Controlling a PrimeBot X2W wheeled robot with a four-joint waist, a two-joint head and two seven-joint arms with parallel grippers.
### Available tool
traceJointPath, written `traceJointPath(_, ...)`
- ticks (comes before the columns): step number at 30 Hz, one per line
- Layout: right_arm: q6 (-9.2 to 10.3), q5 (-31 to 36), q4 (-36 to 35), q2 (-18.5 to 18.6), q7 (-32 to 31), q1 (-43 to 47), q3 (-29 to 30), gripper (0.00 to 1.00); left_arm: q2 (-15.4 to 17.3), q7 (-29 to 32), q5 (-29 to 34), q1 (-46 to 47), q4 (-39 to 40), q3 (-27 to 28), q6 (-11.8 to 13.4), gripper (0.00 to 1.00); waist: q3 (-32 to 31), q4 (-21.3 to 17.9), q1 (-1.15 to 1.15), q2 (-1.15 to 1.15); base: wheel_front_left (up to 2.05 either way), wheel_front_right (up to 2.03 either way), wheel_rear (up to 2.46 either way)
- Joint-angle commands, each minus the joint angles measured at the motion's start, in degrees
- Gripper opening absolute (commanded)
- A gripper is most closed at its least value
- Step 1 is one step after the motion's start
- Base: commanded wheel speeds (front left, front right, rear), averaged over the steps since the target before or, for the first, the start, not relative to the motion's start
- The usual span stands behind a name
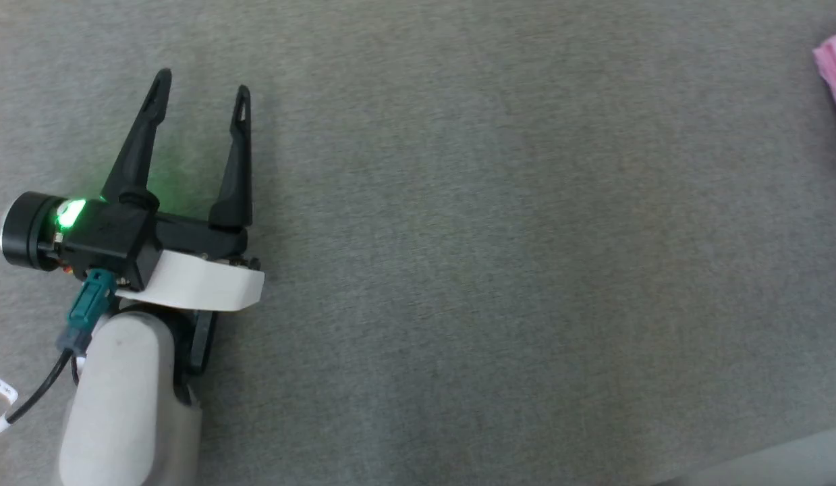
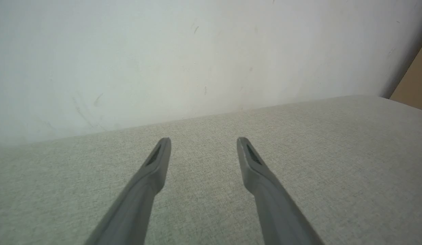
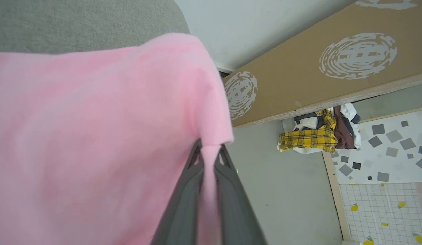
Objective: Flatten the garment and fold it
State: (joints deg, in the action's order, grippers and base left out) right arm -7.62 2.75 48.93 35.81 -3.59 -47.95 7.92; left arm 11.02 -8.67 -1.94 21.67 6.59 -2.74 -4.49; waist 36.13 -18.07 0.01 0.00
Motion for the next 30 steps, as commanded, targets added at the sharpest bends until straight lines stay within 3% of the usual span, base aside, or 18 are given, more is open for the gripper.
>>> traceJointPath(1, 0.13, 1.8, 1.0, -0.6, 1.3, -1.6, 2.3, 0.00, 0.0, -0.5, 0.0, 0.4, -0.4, 0.0, 0.3, 1.00, -0.2, 1.3, -0.01, 0.00, 0.00, 0.00, 0.00)
traceJointPath(2, 0.13, 2.7, 1.5, -0.9, 1.7, -1.9, 3.1, 0.13, -0.1, -0.7, -0.2, 0.2, -0.7, -0.1, 0.3, 1.00, -0.6, 1.5, -0.01, 0.00, 0.00, 0.00, 0.00)
traceJointPath(3, 0.13, 3.6, 2.1, -1.2, 1.9, -2.1, 3.6, 0.41, -0.2, -0.9, -0.3, 0.1, -1.0, -0.2, 0.4, 1.00, -1.1, 1.6, -0.01, 0.00, 0.00, 0.00, 0.00)
traceJointPath(4, 0.13, 4.2, 2.8, -1.4, 2.2, -2.3, 4.2, 0.93, -0.4, -1.2, -0.5, -0.1, -1.4, -0.3, 0.5, 1.00, -1.6, 1.8, -0.01, 0.00, 0.00, 0.00, 0.00)
traceJointPath(5, 0.13, 4.2, 2.8, -1.4, 2.2, -2.3, 4.2, 0.93, -0.4, -1.2, -0.5, -0.1, -1.4, -0.3, 0.5, 1.00, -1.6, 1.8, -0.01, 0.00, 0.00, 0.00, 0.00)
traceJointPath(6, 0.13, 4.7, 3.4, -1.5, 2.7, -2.4, 4.7, 1.00, -0.7, -1.5, -0.7, -0.2, -1.9, -0.5, 0.5, 1.00, -2.3, 2.1, -0.01, 0.00, 0.00, 0.00, 0.00)
traceJointPath(11, 0.13, 5.9, 6.6, -1.6, 5.9, -2.0, 6.6, 1.00, -2.5, -3.8, -2.0, -1.4, -5.3, -1.5, 0.6, 1.00, -7.5, 3.9, -0.01, 0.00, 0.00, 0.00, 0.00)
traceJointPath(14, 0.13, 2.6, 7.7, -2.5, 10.8, -0.9, 7.7, 1.00, -3.8, -5.1, -3.2, -2.7, -8.2, -1.9, 0.7, 1.00, -12.3, 5.9, -0.01, 0.00, 0.00, 0.00, 0.00)
traceJointPath(19, 0.13, -3.6, 6.8, -4.4, 16.8, 4.2, 4.7, 1.00, -5.3, -6.1, -5.2, -6.4, -12.7, -2.0, 0.9, 1.00, -21.2, 9.1, -0.01, 0.00, 0.00, 0.00, 0.00)
traceJointPath(25, 0.13, -15.0, -6.5, -8.2, 18.5, 15.1, -1.3, 1.00, -6.3, -6.3, -5.9, -10.9, -14.0, -1.7, 1.6, 1.00, -29.3, 12.8, -0.01, 0.00, 0.00, 0.00, 0.00)
traceJointPath(30, 0.13, -17.9, -21.2, -12.0, 18.5, 25.8, -3.2, 1.00, -7.1, -6.3, -6.2, -14.0, -14.1, -1.5, 2.0, 1.00, -32.8, 15.3, -0.01, 0.00, 0.00, 0.00, 0.00)
